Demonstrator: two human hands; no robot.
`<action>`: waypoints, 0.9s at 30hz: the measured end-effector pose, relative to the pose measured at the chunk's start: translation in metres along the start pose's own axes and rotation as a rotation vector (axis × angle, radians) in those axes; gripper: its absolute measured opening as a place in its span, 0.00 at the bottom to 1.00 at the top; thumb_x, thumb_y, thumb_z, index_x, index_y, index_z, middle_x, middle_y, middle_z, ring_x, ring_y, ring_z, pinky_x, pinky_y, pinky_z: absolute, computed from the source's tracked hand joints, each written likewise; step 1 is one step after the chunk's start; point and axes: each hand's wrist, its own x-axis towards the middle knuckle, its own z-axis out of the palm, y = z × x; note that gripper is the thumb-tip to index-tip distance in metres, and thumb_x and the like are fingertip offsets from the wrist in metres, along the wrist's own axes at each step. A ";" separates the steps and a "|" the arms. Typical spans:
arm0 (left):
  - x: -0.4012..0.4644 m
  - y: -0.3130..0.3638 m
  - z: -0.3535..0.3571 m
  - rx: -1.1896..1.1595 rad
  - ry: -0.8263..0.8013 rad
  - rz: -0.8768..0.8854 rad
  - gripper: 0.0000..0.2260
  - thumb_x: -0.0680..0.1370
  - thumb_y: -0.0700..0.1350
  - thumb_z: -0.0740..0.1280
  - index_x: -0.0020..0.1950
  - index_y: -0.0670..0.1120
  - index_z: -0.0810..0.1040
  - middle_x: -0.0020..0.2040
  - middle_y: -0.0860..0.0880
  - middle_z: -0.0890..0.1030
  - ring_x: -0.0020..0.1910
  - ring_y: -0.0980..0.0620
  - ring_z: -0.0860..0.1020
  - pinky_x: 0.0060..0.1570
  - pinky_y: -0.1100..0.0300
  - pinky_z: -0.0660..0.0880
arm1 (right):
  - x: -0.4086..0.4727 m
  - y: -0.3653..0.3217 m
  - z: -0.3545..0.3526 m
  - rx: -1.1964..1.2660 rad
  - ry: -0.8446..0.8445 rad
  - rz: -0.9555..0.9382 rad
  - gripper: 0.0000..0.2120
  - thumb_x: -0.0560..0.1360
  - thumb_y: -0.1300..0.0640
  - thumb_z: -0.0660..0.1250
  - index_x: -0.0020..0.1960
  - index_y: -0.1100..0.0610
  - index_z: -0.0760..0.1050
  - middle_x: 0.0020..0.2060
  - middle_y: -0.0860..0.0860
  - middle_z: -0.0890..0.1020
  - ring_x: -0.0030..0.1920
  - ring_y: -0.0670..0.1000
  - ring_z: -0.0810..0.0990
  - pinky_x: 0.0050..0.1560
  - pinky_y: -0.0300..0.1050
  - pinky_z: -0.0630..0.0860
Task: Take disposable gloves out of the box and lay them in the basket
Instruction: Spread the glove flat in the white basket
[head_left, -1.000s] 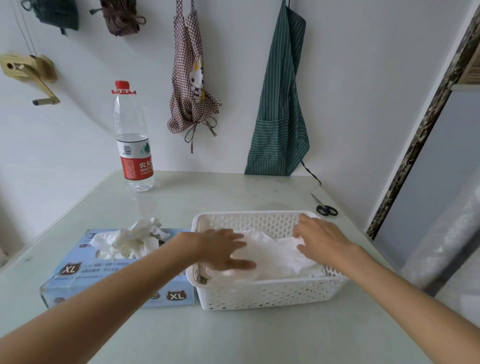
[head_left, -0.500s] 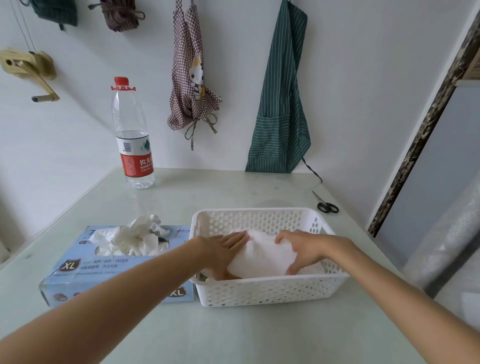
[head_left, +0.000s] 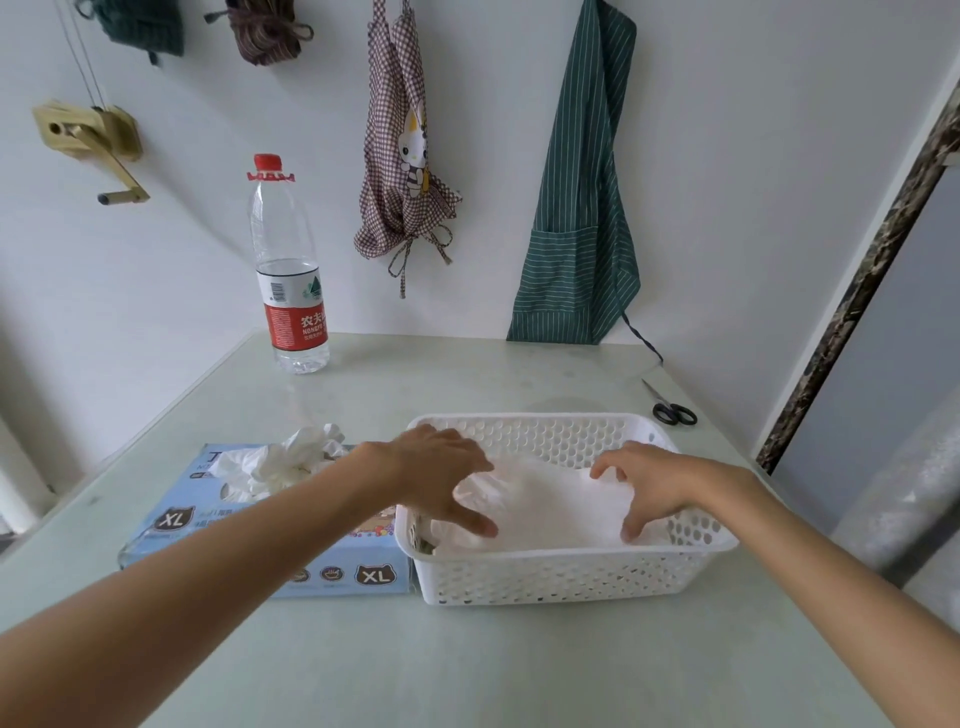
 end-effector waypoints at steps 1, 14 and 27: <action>-0.004 -0.003 0.001 0.048 -0.051 -0.022 0.38 0.73 0.70 0.57 0.77 0.50 0.57 0.76 0.52 0.60 0.75 0.50 0.57 0.74 0.51 0.53 | -0.001 0.000 0.001 -0.029 0.028 0.004 0.37 0.69 0.59 0.76 0.72 0.49 0.62 0.68 0.51 0.63 0.63 0.52 0.69 0.54 0.43 0.72; -0.068 -0.039 0.015 -0.333 0.528 -0.282 0.25 0.78 0.58 0.61 0.74 0.56 0.62 0.75 0.56 0.64 0.74 0.54 0.61 0.72 0.54 0.56 | -0.024 -0.049 -0.010 0.146 0.354 -0.125 0.23 0.74 0.53 0.70 0.67 0.46 0.69 0.65 0.45 0.71 0.60 0.45 0.71 0.58 0.43 0.71; -0.135 -0.132 0.069 -0.903 0.217 -0.562 0.22 0.82 0.52 0.50 0.65 0.41 0.73 0.65 0.44 0.73 0.65 0.45 0.71 0.65 0.55 0.63 | 0.017 -0.233 0.034 0.369 0.598 -0.549 0.19 0.80 0.50 0.60 0.70 0.45 0.68 0.66 0.42 0.72 0.65 0.46 0.67 0.61 0.42 0.66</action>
